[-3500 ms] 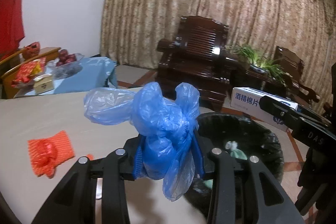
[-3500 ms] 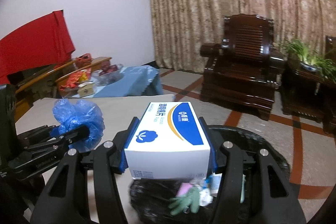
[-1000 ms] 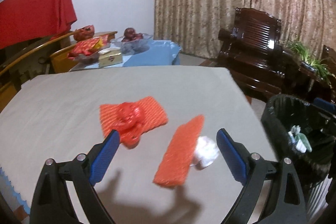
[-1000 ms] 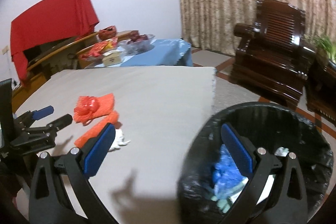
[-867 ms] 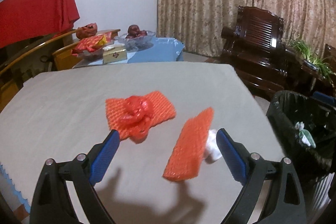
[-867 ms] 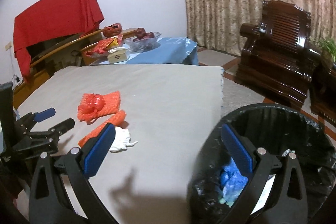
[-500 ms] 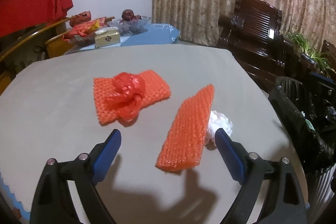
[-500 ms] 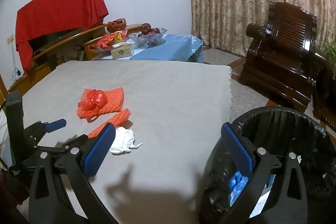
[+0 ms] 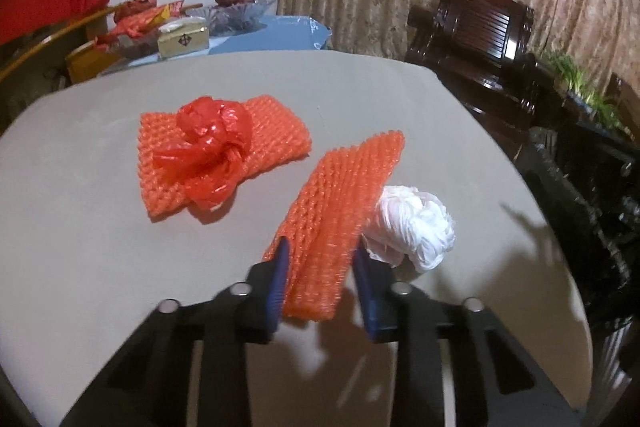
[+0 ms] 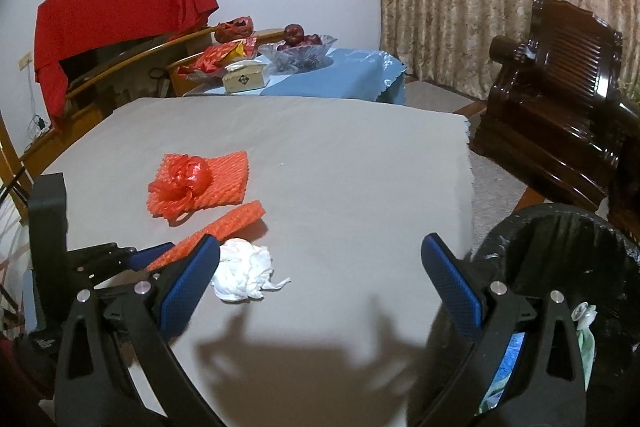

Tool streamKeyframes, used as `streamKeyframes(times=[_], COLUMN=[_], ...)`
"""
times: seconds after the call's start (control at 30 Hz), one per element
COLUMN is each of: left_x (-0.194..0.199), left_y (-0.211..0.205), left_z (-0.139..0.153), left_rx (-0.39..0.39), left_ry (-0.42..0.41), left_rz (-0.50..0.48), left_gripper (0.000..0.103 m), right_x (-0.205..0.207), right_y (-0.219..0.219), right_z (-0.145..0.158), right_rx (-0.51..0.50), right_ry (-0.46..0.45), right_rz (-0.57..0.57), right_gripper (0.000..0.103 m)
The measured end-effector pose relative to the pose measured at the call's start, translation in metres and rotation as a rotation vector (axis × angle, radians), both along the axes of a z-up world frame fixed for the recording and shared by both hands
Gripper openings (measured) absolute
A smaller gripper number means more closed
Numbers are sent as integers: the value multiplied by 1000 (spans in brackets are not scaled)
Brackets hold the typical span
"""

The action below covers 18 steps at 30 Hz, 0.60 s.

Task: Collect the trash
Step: 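Grasp the long orange foam net sleeve with the left tool, then grasp the white tissue with the right tool while the left tool lifts the foam net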

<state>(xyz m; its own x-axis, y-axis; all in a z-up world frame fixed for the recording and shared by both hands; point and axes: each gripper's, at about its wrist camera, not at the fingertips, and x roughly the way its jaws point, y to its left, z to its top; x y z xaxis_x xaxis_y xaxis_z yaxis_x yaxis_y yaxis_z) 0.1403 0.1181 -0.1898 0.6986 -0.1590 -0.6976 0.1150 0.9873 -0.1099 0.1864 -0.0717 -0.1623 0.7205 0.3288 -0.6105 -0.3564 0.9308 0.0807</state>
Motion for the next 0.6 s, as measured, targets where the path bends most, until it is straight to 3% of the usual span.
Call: streamKeyframes(times=[0.1, 0.6], left_x=[-3, -20], left_y=[6, 37], left_z=[4, 18], left_rx=[-17, -53], left_ry=[-11, -27], left_rz=[5, 68], left_gripper=[12, 12], right_x=[3, 21], right_y=[7, 64], right_z=[-3, -46], right_rx=[-6, -48], right_ry=[5, 69], right_rz=[17, 62], right_gripper=[98, 97])
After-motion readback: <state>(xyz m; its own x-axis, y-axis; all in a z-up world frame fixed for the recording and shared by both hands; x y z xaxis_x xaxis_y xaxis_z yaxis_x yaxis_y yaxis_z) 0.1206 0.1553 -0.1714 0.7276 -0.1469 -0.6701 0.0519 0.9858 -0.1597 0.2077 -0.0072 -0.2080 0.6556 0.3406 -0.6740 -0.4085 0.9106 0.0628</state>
